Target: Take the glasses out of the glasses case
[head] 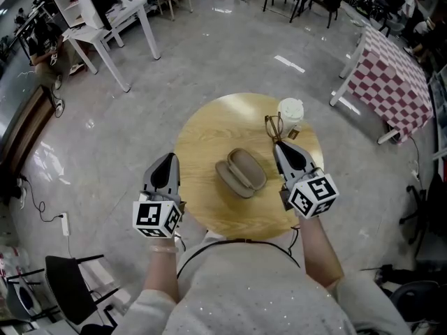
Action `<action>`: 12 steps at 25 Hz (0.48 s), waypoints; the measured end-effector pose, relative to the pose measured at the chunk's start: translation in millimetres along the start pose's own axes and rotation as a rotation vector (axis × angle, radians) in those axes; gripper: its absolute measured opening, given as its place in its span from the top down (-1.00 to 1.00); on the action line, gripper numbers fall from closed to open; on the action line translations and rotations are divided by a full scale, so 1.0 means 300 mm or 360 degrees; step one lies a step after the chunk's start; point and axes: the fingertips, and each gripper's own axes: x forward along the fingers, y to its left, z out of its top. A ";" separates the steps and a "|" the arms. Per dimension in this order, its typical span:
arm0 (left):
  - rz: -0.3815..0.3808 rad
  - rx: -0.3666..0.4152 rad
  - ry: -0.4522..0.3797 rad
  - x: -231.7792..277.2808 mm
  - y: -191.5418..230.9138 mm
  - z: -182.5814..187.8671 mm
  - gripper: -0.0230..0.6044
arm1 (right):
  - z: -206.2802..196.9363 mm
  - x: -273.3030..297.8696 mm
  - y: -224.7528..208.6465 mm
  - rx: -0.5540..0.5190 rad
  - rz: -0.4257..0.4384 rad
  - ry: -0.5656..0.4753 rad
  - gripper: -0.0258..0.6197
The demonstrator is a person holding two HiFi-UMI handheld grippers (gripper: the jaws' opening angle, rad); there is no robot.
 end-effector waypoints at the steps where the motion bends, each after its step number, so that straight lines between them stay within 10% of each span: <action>1: -0.0002 0.0003 -0.0002 0.001 -0.002 0.000 0.91 | 0.000 -0.003 -0.002 -0.0001 -0.0003 -0.0003 0.86; 12: -0.0020 0.0012 -0.0018 0.023 -0.006 0.015 0.91 | 0.016 -0.013 -0.020 -0.0015 -0.0038 -0.0027 0.86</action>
